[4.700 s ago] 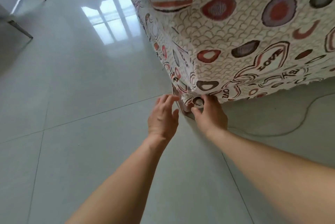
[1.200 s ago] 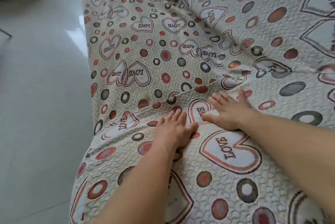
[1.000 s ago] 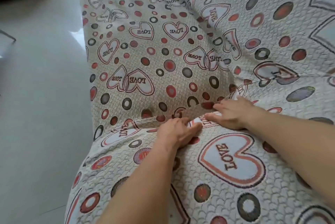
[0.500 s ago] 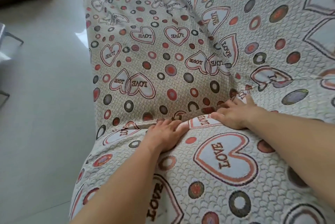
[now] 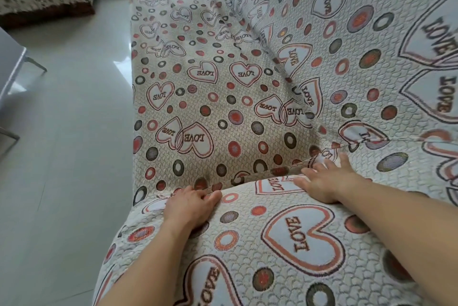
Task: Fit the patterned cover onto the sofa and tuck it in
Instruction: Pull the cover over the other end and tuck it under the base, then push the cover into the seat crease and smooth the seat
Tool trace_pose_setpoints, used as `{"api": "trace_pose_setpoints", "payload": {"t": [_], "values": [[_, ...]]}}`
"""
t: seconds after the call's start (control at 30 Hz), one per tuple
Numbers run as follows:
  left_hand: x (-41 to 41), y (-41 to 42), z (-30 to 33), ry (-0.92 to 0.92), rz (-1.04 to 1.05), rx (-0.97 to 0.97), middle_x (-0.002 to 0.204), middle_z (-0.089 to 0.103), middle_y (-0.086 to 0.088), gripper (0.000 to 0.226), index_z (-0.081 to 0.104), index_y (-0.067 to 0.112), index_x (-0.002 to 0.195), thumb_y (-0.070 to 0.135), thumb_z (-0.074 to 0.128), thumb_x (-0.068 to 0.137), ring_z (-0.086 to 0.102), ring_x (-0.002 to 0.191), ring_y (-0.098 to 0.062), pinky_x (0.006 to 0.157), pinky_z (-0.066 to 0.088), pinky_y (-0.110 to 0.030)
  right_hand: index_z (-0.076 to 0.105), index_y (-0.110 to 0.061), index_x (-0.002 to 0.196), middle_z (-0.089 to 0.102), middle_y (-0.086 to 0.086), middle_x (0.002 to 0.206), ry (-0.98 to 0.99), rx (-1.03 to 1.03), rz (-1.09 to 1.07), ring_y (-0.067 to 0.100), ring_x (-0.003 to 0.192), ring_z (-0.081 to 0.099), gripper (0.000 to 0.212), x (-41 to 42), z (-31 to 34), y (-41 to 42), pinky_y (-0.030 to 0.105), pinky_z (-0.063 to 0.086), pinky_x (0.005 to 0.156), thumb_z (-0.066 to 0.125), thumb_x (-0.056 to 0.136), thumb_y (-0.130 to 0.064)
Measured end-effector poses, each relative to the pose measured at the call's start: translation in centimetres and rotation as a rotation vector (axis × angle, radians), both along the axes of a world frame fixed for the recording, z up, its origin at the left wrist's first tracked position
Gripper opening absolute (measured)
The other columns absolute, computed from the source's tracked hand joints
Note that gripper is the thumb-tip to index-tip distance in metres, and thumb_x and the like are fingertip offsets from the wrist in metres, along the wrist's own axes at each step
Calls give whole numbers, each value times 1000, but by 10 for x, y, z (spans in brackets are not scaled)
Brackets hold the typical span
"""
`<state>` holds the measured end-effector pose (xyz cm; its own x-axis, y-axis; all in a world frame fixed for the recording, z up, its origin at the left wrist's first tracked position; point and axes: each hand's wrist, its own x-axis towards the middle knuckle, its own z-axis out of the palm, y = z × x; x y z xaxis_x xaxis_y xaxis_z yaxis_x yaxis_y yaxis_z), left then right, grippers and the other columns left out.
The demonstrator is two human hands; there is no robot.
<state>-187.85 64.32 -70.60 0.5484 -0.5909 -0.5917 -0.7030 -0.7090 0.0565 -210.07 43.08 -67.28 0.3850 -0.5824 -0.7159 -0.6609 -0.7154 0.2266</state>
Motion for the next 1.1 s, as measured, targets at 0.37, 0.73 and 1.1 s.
{"api": "trace_pose_setpoints", "payload": {"t": [0.37, 0.73, 1.1], "values": [[16, 7, 7, 284, -29, 55, 149, 33, -12, 75, 33, 38, 146, 76, 10, 86, 29, 136, -31, 114, 20, -42, 14, -23, 152, 9, 5, 160, 21, -11, 14, 24, 147, 2, 64, 6, 0, 5, 60, -15, 110, 3, 97, -52], [32, 17, 5, 407, -181, -19, 155, 29, -2, 63, 25, 37, 149, 67, 24, 93, 27, 139, -26, 116, 15, -40, 66, -36, 98, 66, -11, 103, -262, -137, 8, 20, 98, 59, 67, 26, -6, 16, 44, 50, 81, 7, 69, -43], [107, 88, -3, 267, -242, -290, 147, 43, 0, 64, 42, 30, 142, 66, 33, 90, 38, 133, -20, 111, 25, -34, 39, -39, 140, 49, -1, 136, -400, 281, 68, 25, 126, 44, 44, 190, -16, 164, 43, 38, 102, 33, 97, -29]]}}
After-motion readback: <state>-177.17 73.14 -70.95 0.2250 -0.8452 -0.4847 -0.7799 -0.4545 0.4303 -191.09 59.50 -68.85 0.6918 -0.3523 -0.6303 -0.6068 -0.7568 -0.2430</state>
